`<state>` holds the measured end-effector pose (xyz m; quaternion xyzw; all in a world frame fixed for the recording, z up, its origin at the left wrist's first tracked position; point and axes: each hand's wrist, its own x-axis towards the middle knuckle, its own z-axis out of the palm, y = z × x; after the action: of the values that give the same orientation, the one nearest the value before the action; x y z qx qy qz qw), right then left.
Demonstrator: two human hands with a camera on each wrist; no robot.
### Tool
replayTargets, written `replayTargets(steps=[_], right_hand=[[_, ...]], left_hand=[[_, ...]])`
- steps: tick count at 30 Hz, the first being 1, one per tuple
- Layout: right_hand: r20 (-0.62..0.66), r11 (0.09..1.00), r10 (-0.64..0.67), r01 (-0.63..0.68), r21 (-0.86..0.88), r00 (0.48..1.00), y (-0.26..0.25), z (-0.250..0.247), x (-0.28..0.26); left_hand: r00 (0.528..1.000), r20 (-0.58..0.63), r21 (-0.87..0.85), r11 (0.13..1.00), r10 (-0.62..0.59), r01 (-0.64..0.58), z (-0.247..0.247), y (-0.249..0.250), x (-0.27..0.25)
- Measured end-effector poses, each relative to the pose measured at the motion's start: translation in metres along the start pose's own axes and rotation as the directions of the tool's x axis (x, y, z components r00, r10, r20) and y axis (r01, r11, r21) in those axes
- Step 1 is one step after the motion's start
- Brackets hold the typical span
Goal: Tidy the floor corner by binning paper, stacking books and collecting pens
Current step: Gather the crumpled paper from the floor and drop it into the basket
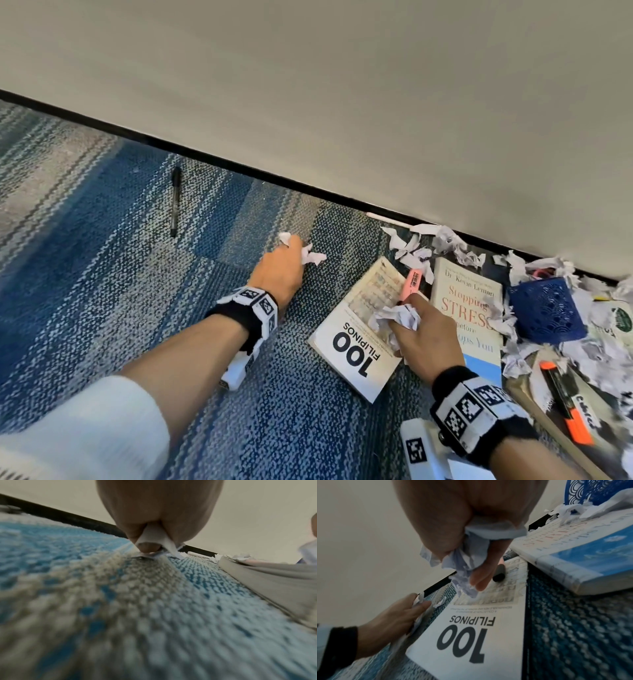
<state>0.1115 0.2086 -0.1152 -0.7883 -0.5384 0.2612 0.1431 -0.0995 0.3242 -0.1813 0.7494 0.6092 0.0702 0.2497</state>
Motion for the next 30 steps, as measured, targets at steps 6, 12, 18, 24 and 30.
replayTargets(steps=[6,12,18,24,30], right_hand=[[0.009,0.999,0.038,-0.038,-0.034,0.999,0.004,0.001,0.000],[0.010,0.999,0.034,-0.034,-0.037,0.999,0.004,0.002,0.002],[-0.047,0.999,0.026,-0.029,-0.046,0.999,0.000,-0.023,-0.016],[-0.164,0.991,0.135,-0.132,0.028,0.977,0.034,-0.093,-0.072],[-0.315,0.962,0.272,-0.265,0.065,0.909,0.083,-0.180,-0.179]], left_hand=[[0.999,0.051,0.029,1.000,-0.002,0.000,0.003,0.005,0.019],[0.996,0.034,0.384,0.919,0.082,-0.089,0.014,0.020,0.028],[0.980,0.157,0.304,0.938,0.124,-0.167,-0.009,0.026,0.010],[0.859,0.263,0.134,0.866,0.439,-0.483,-0.009,0.136,-0.043],[0.654,0.202,0.000,0.668,0.729,-0.744,-0.011,0.271,-0.078]])
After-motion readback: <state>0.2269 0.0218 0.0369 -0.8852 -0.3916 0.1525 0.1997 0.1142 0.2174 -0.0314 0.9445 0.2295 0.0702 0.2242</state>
